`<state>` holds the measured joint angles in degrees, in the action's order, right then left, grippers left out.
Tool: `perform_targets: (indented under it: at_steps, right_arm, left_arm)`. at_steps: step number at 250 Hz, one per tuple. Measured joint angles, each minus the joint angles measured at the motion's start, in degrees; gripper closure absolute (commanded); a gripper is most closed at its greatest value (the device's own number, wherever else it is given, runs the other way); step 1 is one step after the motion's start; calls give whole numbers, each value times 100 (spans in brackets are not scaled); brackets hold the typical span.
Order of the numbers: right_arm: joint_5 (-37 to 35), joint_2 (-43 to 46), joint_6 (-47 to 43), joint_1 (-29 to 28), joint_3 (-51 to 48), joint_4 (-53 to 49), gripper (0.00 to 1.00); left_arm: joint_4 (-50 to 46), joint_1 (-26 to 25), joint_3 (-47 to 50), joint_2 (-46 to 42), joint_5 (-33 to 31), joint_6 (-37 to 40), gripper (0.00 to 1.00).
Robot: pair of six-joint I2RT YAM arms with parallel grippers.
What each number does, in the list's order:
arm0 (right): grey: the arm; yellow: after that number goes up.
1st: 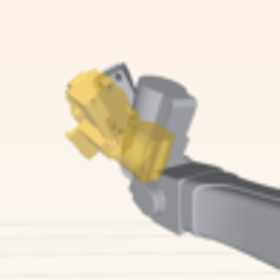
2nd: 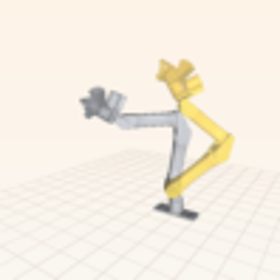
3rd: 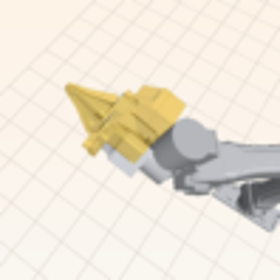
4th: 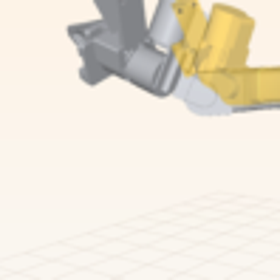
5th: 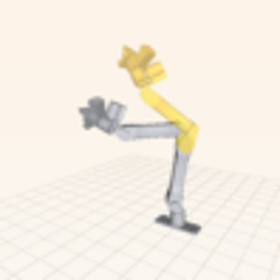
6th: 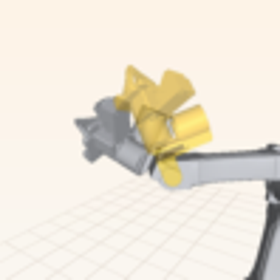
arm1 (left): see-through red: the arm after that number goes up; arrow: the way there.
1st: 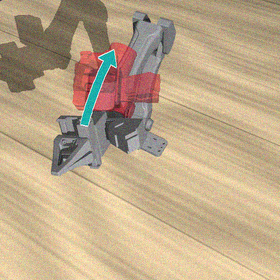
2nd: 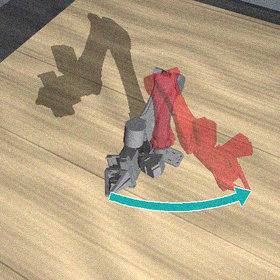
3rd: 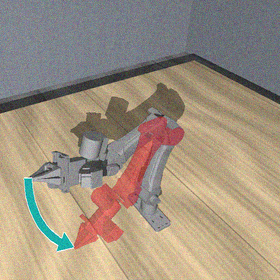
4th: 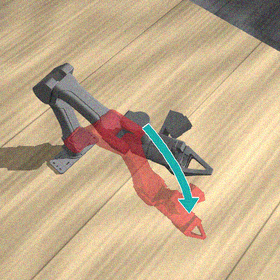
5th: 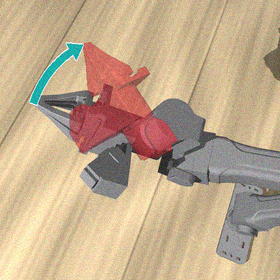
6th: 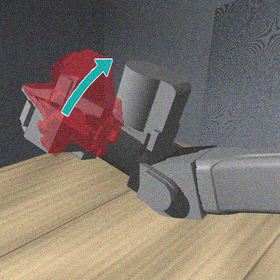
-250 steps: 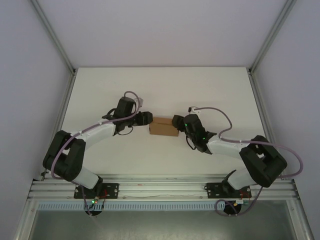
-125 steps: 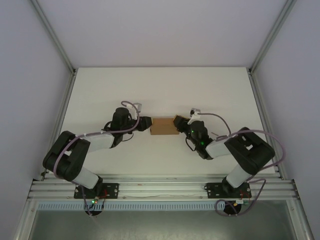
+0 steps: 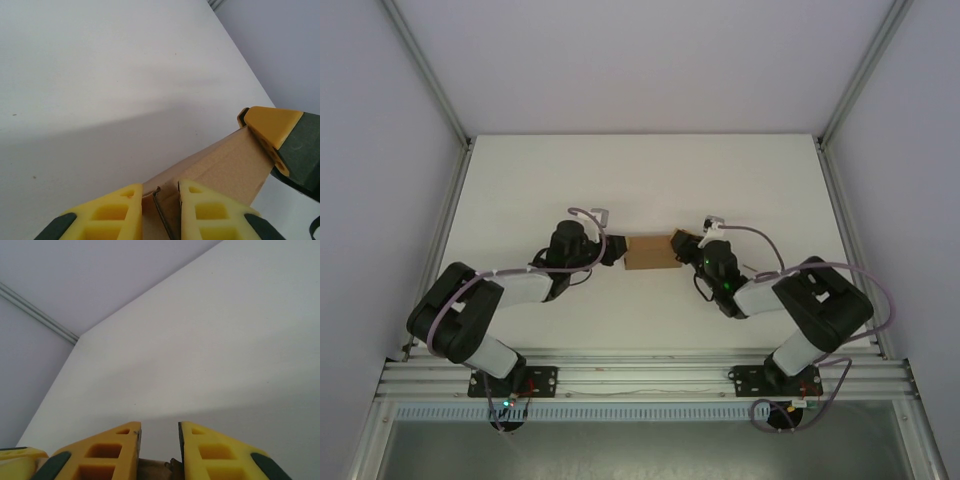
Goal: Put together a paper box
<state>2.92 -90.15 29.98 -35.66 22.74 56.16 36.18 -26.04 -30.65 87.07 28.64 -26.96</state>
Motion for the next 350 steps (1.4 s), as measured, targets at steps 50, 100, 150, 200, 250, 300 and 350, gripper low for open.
perform_targets:
  at_steps: [50,100,150,200,250,300,350]
  right_arm:
    - [105,391,-42,26,660,-1683,69]
    - [227,876,-173,13,1228,-3661,38]
    - [151,1558,-562,13,1657,-4900,2]
    - [-155,1932,-1130,13,2225,-5512,6]
    - [-96,2044,-1145,26,1985,-5707,15]
    - [105,1687,-903,114,1543,-5611,17]
    - [179,1537,-704,210,1362,-5141,19]
  left_arm:
    - [-962,-92,-297,-260,-496,98,54]
    - [-2406,-173,-975,-476,-706,330,36]
    - [-3316,-177,-1777,-852,-1165,501,0]
    - [-3856,-26,-2234,-1283,-1615,450,0]
    - [-3866,103,-1875,-1198,-1325,350,0]
    - [-3812,103,-1650,-612,-695,286,7]
    - [-3554,103,-1368,-341,-299,247,19]
